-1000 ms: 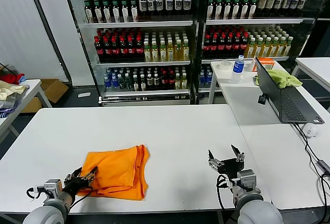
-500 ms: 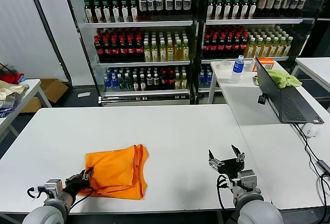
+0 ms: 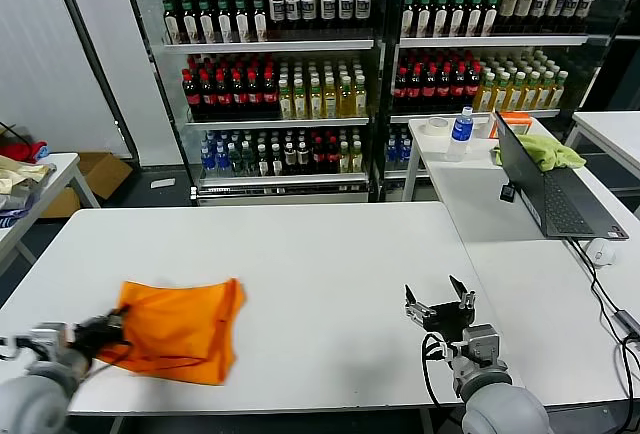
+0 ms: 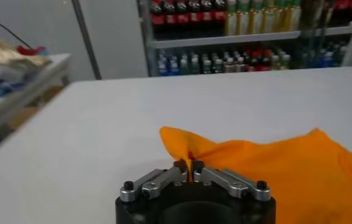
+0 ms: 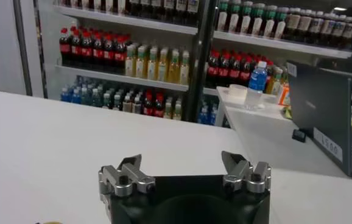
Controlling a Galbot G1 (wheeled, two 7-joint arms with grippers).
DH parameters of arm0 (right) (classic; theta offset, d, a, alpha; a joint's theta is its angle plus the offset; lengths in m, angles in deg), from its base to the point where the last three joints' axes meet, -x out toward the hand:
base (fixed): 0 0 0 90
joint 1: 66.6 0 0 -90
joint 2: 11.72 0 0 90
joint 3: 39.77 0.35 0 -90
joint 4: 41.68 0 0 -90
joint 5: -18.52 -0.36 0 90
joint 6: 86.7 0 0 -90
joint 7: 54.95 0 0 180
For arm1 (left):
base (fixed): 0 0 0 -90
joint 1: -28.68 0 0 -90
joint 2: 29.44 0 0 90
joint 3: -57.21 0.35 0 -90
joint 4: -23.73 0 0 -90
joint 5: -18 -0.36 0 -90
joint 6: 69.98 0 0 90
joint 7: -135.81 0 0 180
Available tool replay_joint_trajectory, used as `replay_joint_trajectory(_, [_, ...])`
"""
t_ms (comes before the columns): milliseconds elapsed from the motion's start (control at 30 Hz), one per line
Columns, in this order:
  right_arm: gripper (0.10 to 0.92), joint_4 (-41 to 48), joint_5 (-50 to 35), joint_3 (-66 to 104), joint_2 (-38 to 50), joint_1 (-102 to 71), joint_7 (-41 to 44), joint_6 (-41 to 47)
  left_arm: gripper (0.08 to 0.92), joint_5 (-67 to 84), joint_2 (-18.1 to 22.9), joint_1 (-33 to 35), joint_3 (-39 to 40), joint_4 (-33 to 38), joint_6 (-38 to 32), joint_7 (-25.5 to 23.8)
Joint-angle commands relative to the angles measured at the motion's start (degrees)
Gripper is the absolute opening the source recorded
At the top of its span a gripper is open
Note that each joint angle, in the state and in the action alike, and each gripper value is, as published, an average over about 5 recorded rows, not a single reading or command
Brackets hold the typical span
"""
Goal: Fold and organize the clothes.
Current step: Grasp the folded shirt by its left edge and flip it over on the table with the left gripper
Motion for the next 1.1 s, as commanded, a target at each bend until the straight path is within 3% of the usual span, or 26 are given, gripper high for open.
replay_joint_trajectory(33, [0.823,1.75,-0.03,-1.31,-1.02,2.37,0.24,-0.33,0.103,2.17,-16.09,6.93,-24.08,-7.53,2.04,-5.31])
replay_joint_trajectory(133, [0.823,1.87,-0.01,-2.31,-1.23,2.94,0.20,-0.27,0.103,5.32,-17.16,9.45,-25.39,-4.65,2.15,-4.23])
replay_joint_trajectory(200, [0.823,1.83,0.04,-2.78,-1.14,3.13,0.13,-0.19,0.103,8.94,-14.68,9.62,-20.18,1.59,2.16,-0.95])
replay_joint_trajectory(333, [0.823,1.45,0.02,-2.58,-0.46,2.98,-0.16,0.19,0.103,11.60,-1.25,5.90,3.17,18.01,1.99,5.39])
replay_joint_trajectory(400, [0.823,1.14,-0.02,-2.20,0.23,2.69,-0.31,0.40,0.103,6.75,5.60,4.39,14.22,22.63,1.54,4.20])
replay_joint_trajectory(467, [0.823,0.81,-0.02,-1.85,0.81,2.30,-0.44,0.53,0.103,1.63,9.79,2.77,21.40,24.32,0.46,1.38])
replay_joint_trajectory(633, [0.823,0.46,0.46,-1.48,0.56,1.31,-0.68,0.62,0.103,-0.38,12.29,-3.95,27.88,22.08,-1.72,-2.31])
replay_joint_trajectory(1100, [0.823,-0.32,1.27,0.44,0.01,-0.72,-0.71,0.58,0.103,-4.40,18.79,-15.64,35.09,8.30,-4.39,-2.28])
